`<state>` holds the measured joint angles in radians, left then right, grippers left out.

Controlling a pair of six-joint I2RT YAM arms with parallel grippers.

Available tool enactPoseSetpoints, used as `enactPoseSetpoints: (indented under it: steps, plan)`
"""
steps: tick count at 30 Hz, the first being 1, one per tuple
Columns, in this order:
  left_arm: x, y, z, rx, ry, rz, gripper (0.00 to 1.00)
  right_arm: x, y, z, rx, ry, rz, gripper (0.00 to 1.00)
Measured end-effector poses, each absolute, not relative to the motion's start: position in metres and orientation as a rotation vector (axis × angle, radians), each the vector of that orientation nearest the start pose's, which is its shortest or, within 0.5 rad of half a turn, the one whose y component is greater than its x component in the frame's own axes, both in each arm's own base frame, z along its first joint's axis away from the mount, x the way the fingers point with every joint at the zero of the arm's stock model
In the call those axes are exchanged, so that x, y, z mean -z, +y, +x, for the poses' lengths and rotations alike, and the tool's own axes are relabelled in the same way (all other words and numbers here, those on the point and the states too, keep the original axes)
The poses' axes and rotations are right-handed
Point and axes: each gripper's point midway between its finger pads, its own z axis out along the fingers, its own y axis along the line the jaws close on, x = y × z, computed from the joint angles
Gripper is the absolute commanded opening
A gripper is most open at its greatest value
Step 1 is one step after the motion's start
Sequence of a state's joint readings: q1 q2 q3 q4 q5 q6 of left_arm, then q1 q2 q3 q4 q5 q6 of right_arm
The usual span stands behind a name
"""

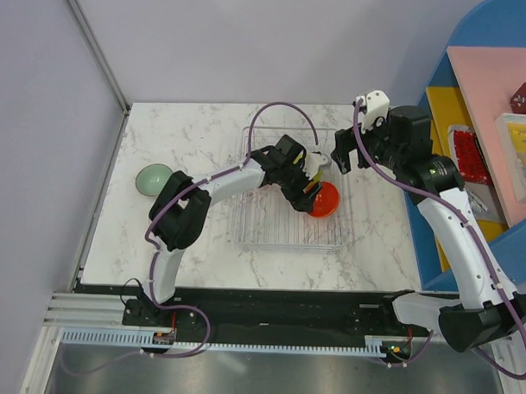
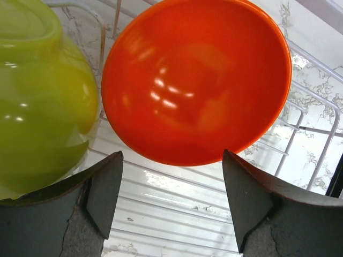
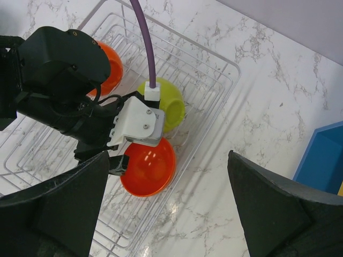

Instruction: Load the bowls into the dish rack

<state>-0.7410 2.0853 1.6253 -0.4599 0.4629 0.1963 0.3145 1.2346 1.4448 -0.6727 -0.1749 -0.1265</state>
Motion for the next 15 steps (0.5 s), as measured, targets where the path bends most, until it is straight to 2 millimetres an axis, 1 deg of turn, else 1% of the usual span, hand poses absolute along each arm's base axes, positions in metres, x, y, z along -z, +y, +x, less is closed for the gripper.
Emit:
enactPoseSetpoints:
  steps: [6, 9, 12, 15]
  plan:
    - [-0.079, -0.396, 0.327, 0.807, 2.153, 1.305, 0.8, -0.326, 0.136, 0.337, -0.304, 1.959, -0.553, 0.98]
    - [-0.075, -0.398, 0.329, 0.809, 2.156, 1.3, 0.78, -0.327, 0.137, 0.336, -0.308, 1.956, -0.552, 0.98]
    - [-0.065, -0.399, 0.327, 0.82, 2.179, 1.301, 0.72, -0.329, 0.136, 0.335, -0.311, 1.949, -0.551, 0.98]
    - [-0.058, -0.4, 0.325, 0.825, 2.195, 1.305, 0.59, -0.33, 0.136, 0.333, -0.316, 1.945, -0.551, 0.98]
